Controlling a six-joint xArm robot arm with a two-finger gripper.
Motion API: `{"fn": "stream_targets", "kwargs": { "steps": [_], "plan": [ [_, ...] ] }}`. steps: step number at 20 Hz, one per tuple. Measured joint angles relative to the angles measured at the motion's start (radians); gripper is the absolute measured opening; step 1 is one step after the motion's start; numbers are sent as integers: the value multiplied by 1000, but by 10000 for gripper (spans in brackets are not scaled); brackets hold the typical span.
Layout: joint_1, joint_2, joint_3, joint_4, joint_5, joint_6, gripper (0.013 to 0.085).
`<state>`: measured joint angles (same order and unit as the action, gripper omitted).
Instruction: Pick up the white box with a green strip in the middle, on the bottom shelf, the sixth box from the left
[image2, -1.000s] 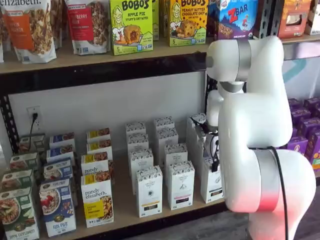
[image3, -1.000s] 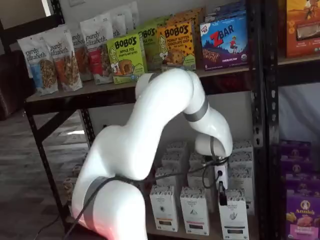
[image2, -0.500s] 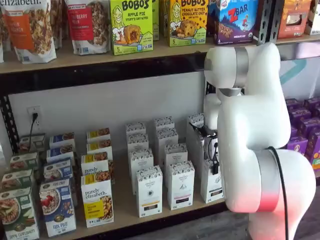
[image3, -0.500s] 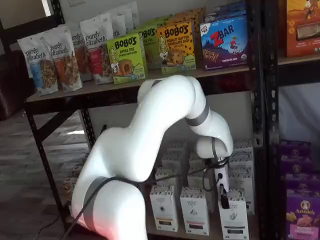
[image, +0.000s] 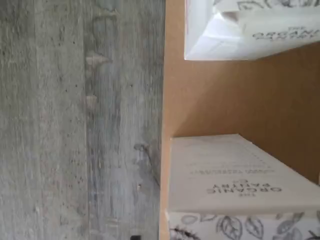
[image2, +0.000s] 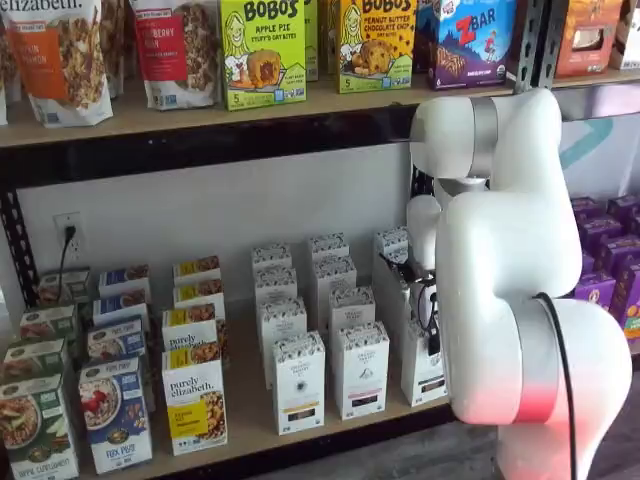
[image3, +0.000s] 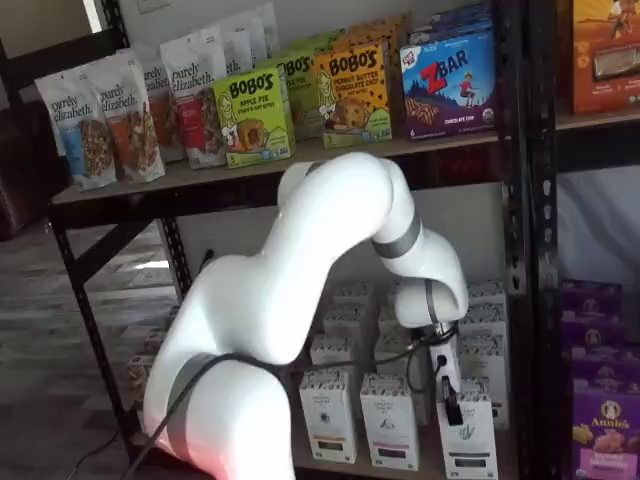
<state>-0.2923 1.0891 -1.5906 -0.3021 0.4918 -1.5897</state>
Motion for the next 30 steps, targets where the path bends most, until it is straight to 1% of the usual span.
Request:
{"fn": "stream_targets", "kwargs": {
  "steps": [1,2,3,4,5,11,14,15,16,18,19,20,23,26,28,30],
  "plan": [
    [0,0,1,7,0,-6,770],
    [0,0,3,12,-3,-10,770],
    [-1,-1,5,15,-5,-13,730],
    [-1,-2,6,16,-6,-14,730],
    [-1,-2,7,18,-7,-16,690],
    [0,-7,11,18,-2,-15,690],
    [1,-11,14,26,2,-22,690],
    [1,-13,16,28,4,-24,650],
    [1,-15,18,29,5,-25,650],
    [1,-20,25,26,0,-22,570],
    [0,-22,29,23,-3,-20,570],
    [0,-25,34,21,-6,-18,530],
    [-3,-41,64,-1,-26,1,530],
    [-5,-64,106,-41,-49,38,530],
    [-5,-82,136,-58,-61,55,530],
    [-4,-108,181,-83,-89,81,530]
  ]
}}
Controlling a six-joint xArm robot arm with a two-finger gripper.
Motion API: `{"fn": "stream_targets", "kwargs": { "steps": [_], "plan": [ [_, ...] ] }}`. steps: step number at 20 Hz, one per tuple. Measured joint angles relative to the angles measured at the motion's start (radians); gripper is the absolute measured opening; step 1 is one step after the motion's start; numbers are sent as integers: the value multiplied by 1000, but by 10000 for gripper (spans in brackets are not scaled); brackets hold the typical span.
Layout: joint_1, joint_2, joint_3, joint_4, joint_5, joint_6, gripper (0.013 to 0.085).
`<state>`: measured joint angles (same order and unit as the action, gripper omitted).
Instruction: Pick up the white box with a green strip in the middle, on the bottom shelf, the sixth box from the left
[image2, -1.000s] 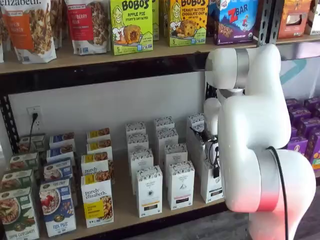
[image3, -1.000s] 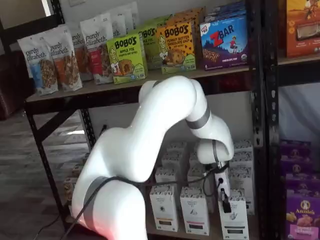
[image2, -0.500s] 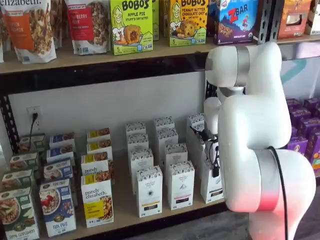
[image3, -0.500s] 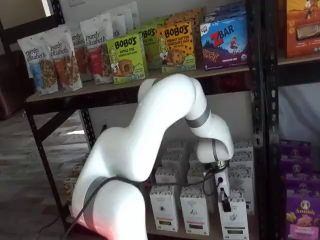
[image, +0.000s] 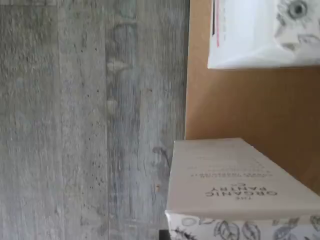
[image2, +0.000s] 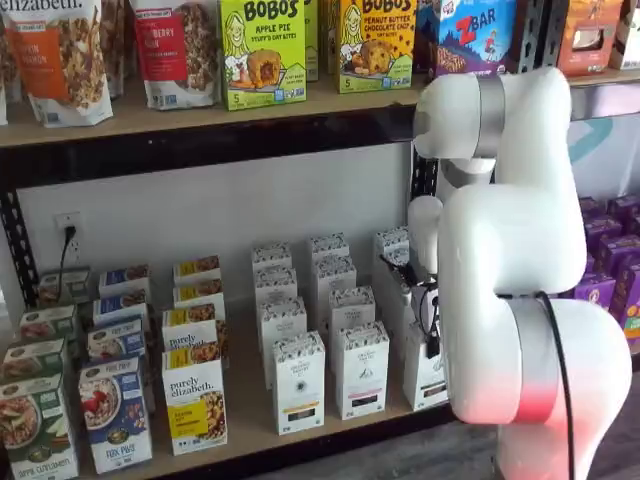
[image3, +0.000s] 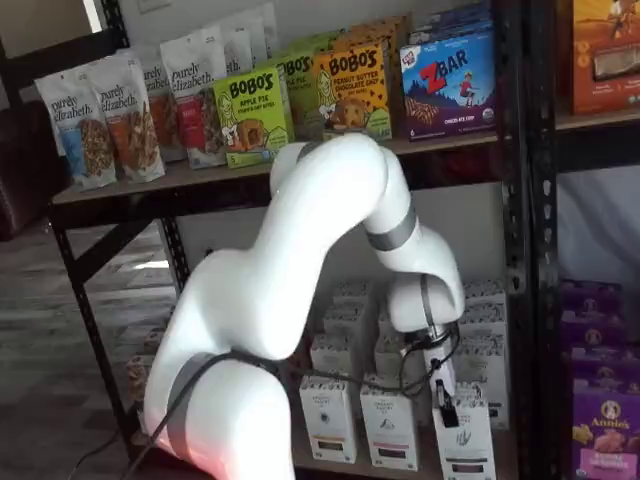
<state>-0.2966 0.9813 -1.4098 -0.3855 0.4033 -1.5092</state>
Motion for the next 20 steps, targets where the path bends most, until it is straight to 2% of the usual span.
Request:
{"fn": "stream_targets", "kwargs": {
  "steps": [4,9,13,17,18,20],
  "plan": [
    [3,-78,123,-55,-67,60,530],
    [9,-217,300,-63,-138,78,530],
    [15,-346,441,-67,-159,89,530],
    [18,-465,561,-141,-166,164,530],
    [22,-497,591,-142,-163,168,530],
    [39,-591,669,-85,-141,127,530]
  ]
}}
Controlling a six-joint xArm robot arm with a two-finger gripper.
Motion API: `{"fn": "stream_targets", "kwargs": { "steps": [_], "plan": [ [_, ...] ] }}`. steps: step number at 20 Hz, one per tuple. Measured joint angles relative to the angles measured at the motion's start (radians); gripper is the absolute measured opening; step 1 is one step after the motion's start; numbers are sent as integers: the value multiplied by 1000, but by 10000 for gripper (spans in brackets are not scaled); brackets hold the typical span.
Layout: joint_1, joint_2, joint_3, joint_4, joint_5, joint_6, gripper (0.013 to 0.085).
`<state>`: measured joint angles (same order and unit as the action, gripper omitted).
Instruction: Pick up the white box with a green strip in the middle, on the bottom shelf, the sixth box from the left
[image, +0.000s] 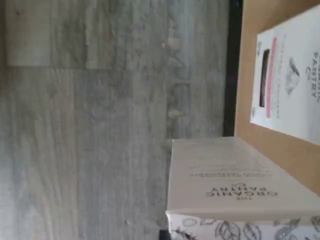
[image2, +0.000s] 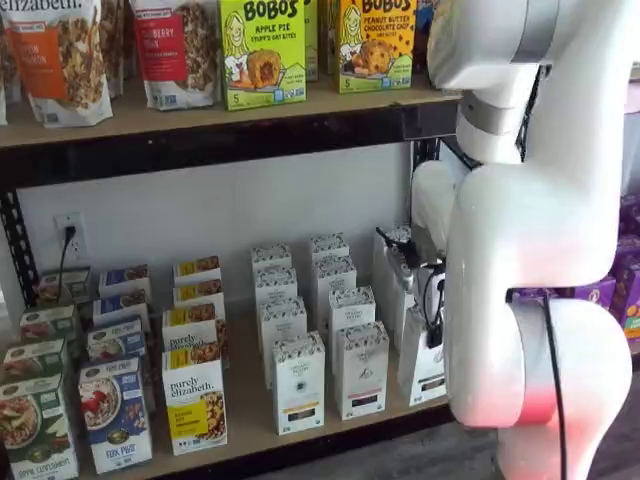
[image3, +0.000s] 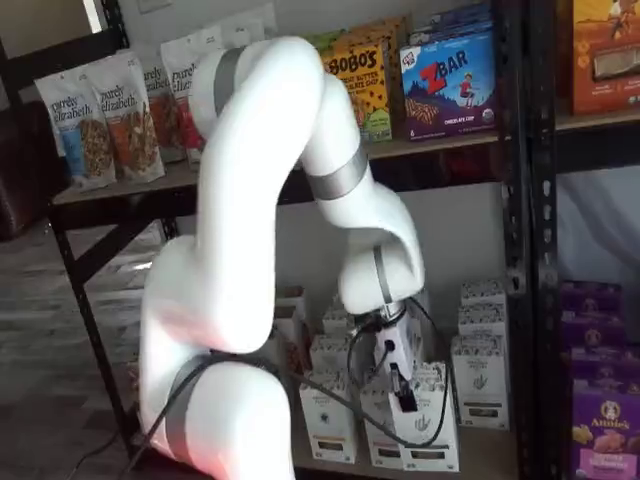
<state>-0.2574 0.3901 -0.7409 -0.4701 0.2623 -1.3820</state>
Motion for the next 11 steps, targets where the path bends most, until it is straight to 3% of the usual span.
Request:
{"fn": "stream_targets", "kwargs": {
  "steps": [5,8,11],
  "plan": [
    [31,-217,142,43,68,-20,530],
    [63,-339,192,60,170,-15,530],
    [91,-420,216,119,252,-48,530]
  ]
}}
